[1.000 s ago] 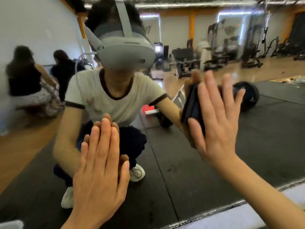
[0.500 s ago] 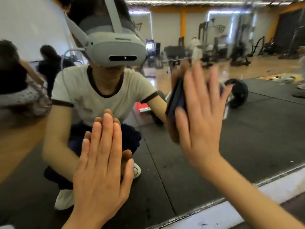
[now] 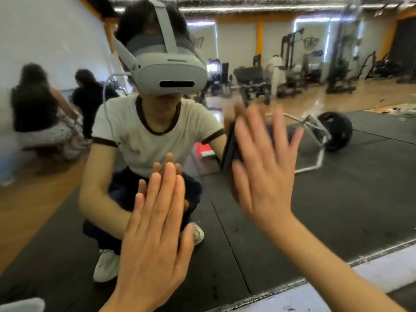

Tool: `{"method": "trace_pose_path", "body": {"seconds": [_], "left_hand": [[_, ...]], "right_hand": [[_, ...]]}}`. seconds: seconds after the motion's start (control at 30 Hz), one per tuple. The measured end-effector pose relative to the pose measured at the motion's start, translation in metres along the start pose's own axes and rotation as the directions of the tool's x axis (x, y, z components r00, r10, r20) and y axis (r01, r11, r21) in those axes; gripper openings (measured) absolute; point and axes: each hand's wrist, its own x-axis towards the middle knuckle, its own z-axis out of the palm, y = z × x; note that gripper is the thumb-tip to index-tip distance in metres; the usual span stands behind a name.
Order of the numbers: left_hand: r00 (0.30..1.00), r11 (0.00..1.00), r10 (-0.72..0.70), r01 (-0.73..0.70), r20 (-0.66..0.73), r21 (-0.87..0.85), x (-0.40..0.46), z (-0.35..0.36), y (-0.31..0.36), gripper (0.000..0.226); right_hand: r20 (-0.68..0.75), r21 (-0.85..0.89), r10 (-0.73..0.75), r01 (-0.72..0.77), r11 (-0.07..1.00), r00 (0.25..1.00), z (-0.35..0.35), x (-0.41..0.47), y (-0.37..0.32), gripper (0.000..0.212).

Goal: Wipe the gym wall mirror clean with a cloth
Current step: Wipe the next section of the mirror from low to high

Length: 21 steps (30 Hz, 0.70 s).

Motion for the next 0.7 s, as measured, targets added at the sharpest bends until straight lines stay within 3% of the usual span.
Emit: {"method": "trace_pose_path", "body": {"seconds": [0.1, 0.17, 0.23, 0.33, 0.4, 0.53, 0.63, 0.7], "left_hand": [[0.999, 0.999, -0.023, 0.024, -0.026, 0.037, -0.022, -0.020, -0.026, 0.063], [0.997, 0.994, -0.046, 0.050, -0.054, 0.093, -0.035, -0.033, -0.050, 0.064], [0.995, 0.987, -0.067, 0.078, -0.077, 0.142, -0.039, -0.043, -0.075, 0.064], [0.990, 0.981, -0.131, 0.138, -0.059, 0.134, -0.032, -0.053, -0.094, 0.068], [0.992, 0.980, -0.107, 0.117, -0.070, 0.158, -0.027, -0.053, -0.095, 0.062], [0.970, 0.967, -0.229, 0.237, -0.086, 0.097, -0.039, -0.034, -0.107, 0.073], [0.985, 0.974, -0.153, 0.164, -0.077, 0.156, -0.043, -0.038, -0.104, 0.069], [0.989, 0.977, -0.113, 0.128, -0.093, 0.173, -0.036, -0.048, -0.095, 0.066]], "right_hand": [[0.225, -0.122, -0.169, 0.200, 0.972, 0.960, -0.008, -0.107, -0.002, 0.055], [0.249, -0.137, -0.239, 0.279, 0.951, 0.938, -0.011, -0.108, 0.001, 0.056], [0.154, -0.105, -0.220, 0.237, 0.966, 0.963, -0.004, -0.053, -0.004, 0.055], [-0.025, 0.072, 0.051, -0.049, 0.996, 0.998, 0.002, 0.049, -0.024, 0.050], [-0.074, 0.105, 0.100, -0.092, 0.990, 0.992, 0.006, 0.064, -0.032, 0.051], [0.060, -0.040, -0.047, 0.049, 0.998, 0.997, 0.011, -0.046, -0.039, 0.052], [0.197, -0.106, -0.094, 0.117, 0.988, 0.976, 0.006, -0.119, -0.043, 0.053], [0.173, -0.084, -0.054, 0.069, 0.994, 0.983, 0.008, -0.114, -0.047, 0.051]]}}
